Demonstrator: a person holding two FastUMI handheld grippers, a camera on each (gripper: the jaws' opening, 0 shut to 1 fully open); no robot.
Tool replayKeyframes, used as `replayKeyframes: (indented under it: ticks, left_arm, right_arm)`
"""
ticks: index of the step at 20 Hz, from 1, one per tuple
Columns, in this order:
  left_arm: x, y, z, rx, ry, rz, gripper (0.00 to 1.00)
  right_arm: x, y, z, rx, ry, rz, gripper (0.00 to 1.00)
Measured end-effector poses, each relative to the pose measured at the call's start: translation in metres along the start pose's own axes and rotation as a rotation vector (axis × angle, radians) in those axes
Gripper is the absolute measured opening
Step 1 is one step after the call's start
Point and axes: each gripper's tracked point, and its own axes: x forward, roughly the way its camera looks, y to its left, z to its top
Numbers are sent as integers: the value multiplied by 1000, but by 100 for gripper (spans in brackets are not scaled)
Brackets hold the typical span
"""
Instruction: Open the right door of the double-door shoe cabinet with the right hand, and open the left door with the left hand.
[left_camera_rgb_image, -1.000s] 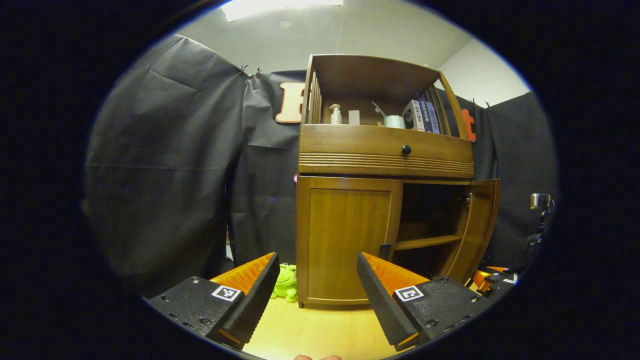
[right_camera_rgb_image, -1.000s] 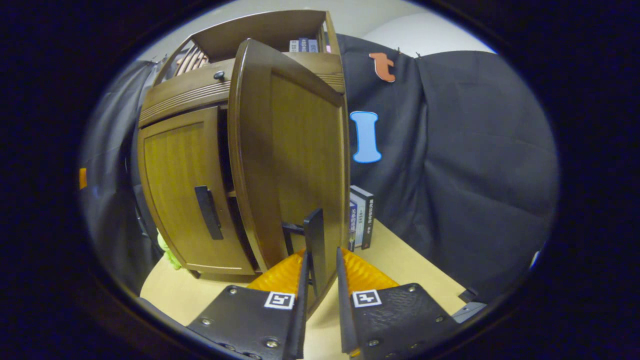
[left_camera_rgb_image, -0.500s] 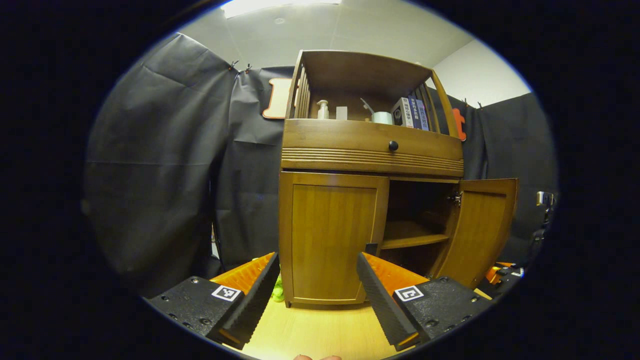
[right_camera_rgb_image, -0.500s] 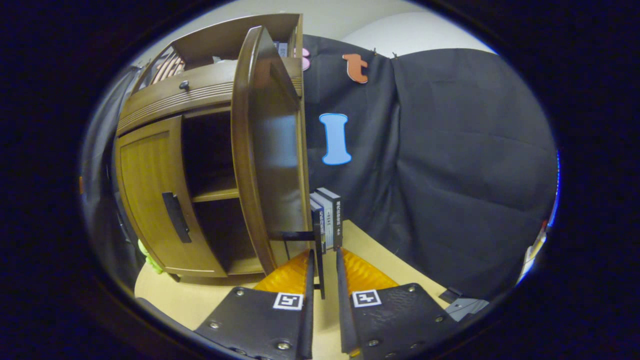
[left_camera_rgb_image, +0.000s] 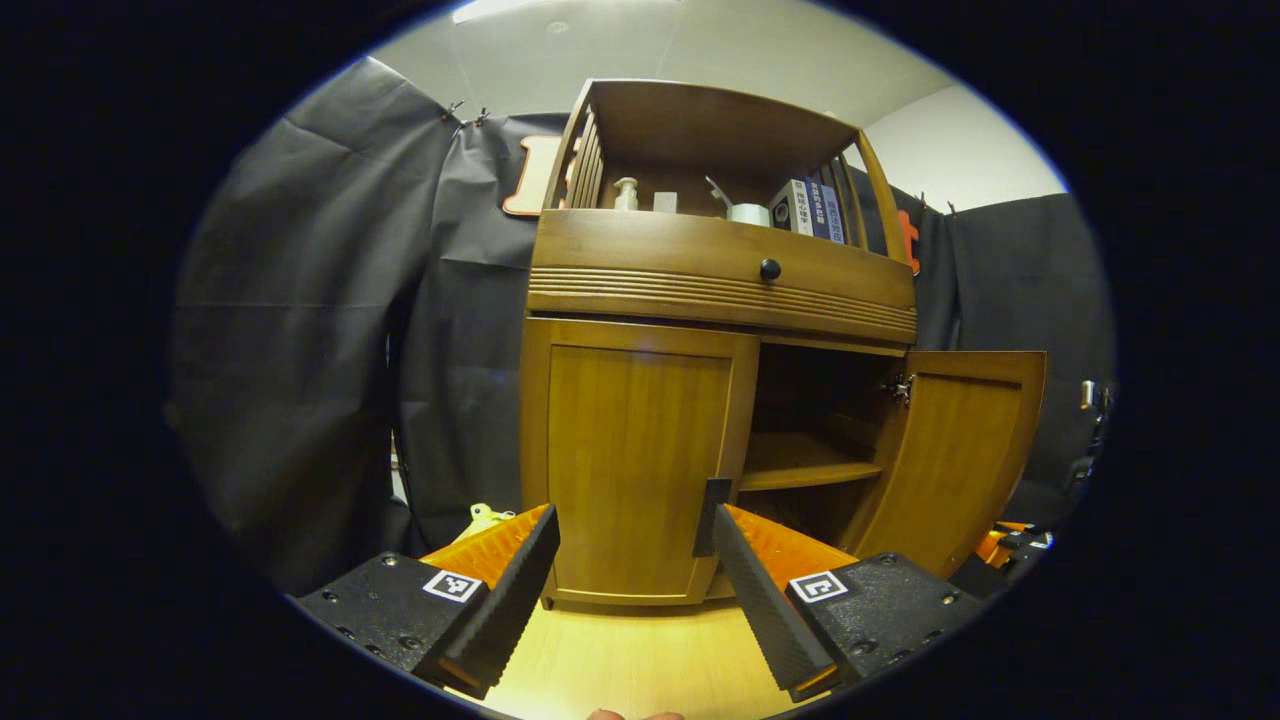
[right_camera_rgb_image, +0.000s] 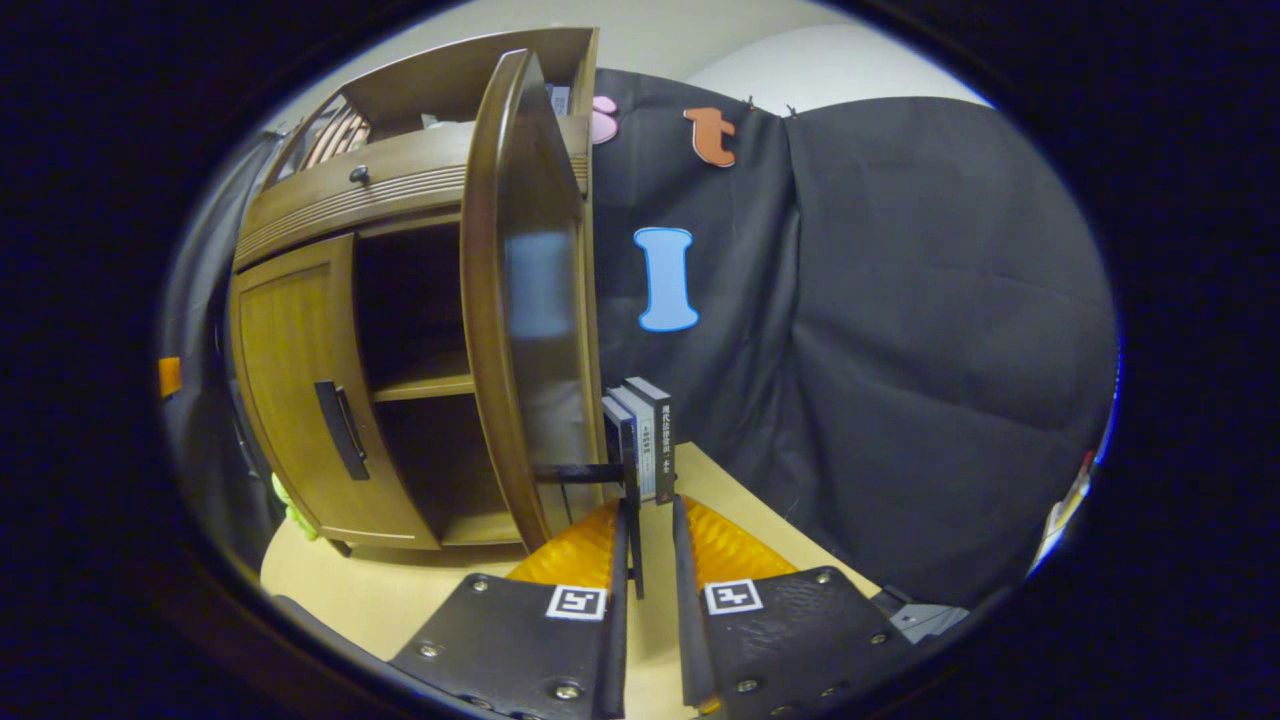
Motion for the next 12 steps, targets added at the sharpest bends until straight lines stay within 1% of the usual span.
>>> replayKeyframes:
  ticks: [3,4,5,6,9,10,12]
  left_arm:
    - [11,-10,-4,0,12,-28,92]
    - [15,-13,-6,0,14,-36,96]
    - [18,-15,-6,0,17,-45,96]
    - [23,-18,-8,0,20,-53,93]
    - [35,-28,-11,4,28,-79,93]
    - [40,-31,-12,9,29,-86,96]
    - [51,-36,-16,20,34,-99,96]
  right_arm:
    - [-2,-5,-1,4,0,-6,22]
    - [-3,-8,-1,6,0,-10,22]
    - [-3,-12,-2,5,0,-17,22]
    - [-2,-18,-2,2,-2,-27,22]
    - [-3,-33,-2,-1,-7,-64,22]
    - [-3,-39,-1,0,-9,-80,22]
    - [-4,-52,1,9,-15,-112,22]
